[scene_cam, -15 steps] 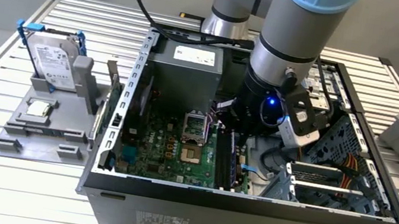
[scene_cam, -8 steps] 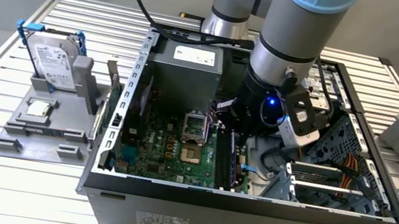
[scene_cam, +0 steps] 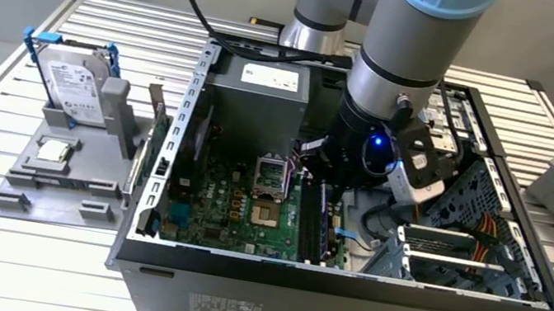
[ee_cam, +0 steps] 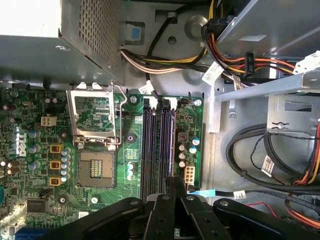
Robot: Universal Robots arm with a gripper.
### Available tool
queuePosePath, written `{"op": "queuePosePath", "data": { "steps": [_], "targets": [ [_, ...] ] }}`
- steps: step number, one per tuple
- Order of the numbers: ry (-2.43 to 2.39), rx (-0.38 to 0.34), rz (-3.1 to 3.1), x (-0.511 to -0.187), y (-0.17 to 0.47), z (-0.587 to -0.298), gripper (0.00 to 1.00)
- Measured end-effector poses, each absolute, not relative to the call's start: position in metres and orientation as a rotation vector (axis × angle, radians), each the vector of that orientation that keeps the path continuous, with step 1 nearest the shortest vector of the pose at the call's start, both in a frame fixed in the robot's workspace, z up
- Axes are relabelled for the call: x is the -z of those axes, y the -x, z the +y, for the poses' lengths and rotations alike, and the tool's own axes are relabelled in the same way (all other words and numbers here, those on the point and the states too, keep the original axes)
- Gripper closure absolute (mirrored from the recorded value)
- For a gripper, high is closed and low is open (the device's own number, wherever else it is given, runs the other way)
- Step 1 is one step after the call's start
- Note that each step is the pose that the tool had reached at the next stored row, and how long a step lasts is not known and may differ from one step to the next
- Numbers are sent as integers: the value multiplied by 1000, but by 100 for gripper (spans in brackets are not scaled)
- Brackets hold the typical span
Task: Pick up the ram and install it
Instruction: 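Press down the ram until it locks into place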
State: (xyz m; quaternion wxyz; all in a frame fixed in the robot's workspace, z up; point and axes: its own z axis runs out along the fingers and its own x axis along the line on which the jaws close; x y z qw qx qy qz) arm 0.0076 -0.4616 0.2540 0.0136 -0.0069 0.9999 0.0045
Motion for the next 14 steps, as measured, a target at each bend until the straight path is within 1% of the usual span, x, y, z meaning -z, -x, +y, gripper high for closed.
{"op": "queuePosePath", "data": {
  "steps": [14],
  "targets": [
    [166, -16, 3110, -254, -8, -461, 100]
  ]
}}
